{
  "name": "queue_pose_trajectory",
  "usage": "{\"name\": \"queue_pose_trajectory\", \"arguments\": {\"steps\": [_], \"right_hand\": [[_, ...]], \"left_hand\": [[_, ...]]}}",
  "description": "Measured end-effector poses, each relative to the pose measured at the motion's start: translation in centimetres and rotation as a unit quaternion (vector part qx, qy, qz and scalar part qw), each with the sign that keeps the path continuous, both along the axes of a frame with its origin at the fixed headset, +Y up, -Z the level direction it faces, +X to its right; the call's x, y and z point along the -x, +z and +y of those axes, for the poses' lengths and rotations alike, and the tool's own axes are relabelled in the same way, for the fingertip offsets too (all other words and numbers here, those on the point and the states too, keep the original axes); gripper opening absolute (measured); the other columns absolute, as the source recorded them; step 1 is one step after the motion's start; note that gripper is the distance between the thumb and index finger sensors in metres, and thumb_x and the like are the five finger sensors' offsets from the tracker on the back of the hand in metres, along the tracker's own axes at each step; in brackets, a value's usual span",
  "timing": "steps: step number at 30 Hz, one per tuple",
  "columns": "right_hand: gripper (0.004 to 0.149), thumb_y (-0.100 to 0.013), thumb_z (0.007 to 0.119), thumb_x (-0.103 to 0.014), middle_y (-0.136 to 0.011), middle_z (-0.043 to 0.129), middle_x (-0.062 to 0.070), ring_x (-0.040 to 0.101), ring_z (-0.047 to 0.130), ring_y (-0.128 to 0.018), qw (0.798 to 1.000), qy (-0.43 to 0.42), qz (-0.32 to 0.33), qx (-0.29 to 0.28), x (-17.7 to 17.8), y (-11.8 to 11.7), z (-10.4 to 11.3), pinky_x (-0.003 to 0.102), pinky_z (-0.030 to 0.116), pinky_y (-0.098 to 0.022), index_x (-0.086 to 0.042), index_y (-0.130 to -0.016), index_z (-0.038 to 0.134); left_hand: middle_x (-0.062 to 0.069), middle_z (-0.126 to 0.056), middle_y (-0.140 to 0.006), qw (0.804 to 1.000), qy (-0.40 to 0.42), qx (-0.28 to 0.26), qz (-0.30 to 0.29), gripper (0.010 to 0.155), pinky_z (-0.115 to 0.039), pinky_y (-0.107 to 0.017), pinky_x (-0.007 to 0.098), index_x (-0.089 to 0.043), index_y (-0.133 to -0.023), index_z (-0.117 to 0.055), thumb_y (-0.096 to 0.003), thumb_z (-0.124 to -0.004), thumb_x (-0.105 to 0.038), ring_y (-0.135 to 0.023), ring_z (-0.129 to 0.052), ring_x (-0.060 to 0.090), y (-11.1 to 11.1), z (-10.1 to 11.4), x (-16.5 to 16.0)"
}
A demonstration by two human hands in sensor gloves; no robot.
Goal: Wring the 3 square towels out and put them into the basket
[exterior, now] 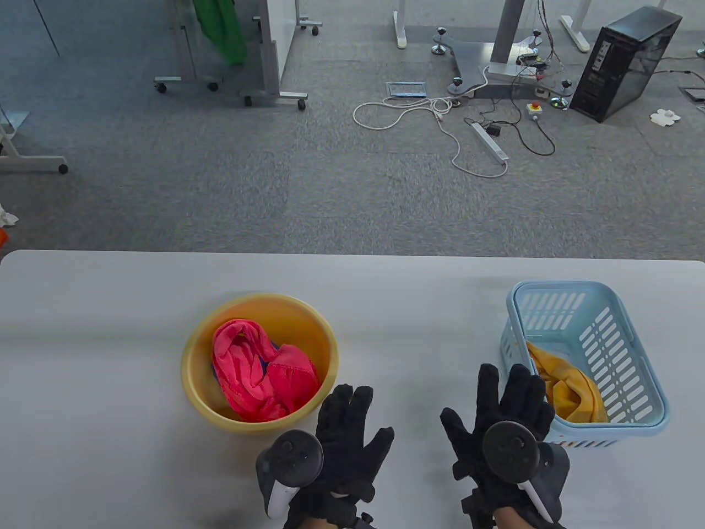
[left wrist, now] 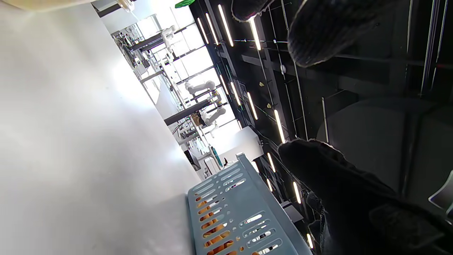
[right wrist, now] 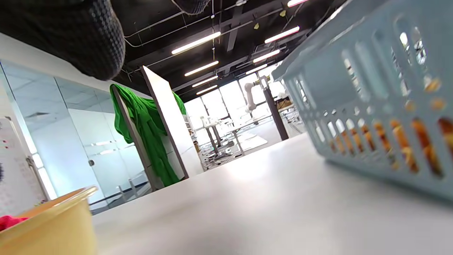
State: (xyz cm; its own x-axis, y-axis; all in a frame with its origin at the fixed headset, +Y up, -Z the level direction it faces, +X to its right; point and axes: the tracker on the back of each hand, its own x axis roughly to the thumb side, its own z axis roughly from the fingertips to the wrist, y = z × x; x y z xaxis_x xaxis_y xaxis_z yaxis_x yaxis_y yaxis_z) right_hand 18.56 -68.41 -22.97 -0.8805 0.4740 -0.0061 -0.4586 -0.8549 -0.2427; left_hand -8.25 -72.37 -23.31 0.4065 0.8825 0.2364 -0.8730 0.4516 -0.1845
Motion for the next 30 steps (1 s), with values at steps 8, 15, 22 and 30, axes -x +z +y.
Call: {"name": "queue_pose_trajectory", "arguments": {"steps": [8,15,22,30], "right_hand": [[0.096,-0.051,0.087,-0.055,-0.114,0.009,0.024,0.055,0.005,-0.1,0.993,-0.114,0.004,0.031,0.2,-0.4,-2.7,0.077,0.013,-0.067,-0.014,-0.116,0.028],[0.095,-0.052,0.086,-0.055,-0.115,0.011,0.026,0.057,0.007,-0.1,0.988,-0.144,0.031,0.053,0.3,-0.7,-2.7,0.078,0.015,-0.068,-0.012,-0.116,0.029],[0.094,-0.053,0.085,-0.055,-0.115,0.012,0.026,0.057,0.01,-0.1,0.987,-0.139,0.047,0.064,1.8,0.1,-2.2,0.077,0.017,-0.069,-0.012,-0.116,0.03],[0.096,-0.053,0.086,-0.055,-0.114,0.016,0.028,0.06,0.012,-0.1,0.982,-0.176,0.046,0.055,0.4,1.1,-0.3,0.078,0.019,-0.069,-0.01,-0.116,0.03]], "left_hand": [[0.017,-0.02,-0.121,1.0,-0.03,0.0,-0.005,0.076,-0.027,-0.069,0.076,-0.028,-0.119,-0.04,-0.0583,-0.079,-0.054,-0.111,-0.017,0.048,0.0,-0.4,-0.5],[0.018,-0.024,-0.12,0.998,-0.065,-0.006,-0.014,0.076,-0.027,-0.069,0.076,-0.027,-0.119,-0.042,-0.0579,-0.079,-0.053,-0.111,-0.019,0.048,-0.2,-0.9,-1.6],[0.018,-0.026,-0.12,0.993,-0.108,-0.043,-0.033,0.075,-0.028,-0.069,0.076,-0.027,-0.118,-0.044,-0.0577,-0.081,-0.05,-0.111,-0.022,0.048,-0.5,0.6,-3.1],[0.019,-0.031,-0.12,0.956,-0.279,-0.083,-0.048,0.073,-0.029,-0.069,0.076,-0.025,-0.117,-0.049,-0.0562,-0.085,-0.044,-0.111,-0.023,0.048,-2.4,4.7,-1.7]]}}
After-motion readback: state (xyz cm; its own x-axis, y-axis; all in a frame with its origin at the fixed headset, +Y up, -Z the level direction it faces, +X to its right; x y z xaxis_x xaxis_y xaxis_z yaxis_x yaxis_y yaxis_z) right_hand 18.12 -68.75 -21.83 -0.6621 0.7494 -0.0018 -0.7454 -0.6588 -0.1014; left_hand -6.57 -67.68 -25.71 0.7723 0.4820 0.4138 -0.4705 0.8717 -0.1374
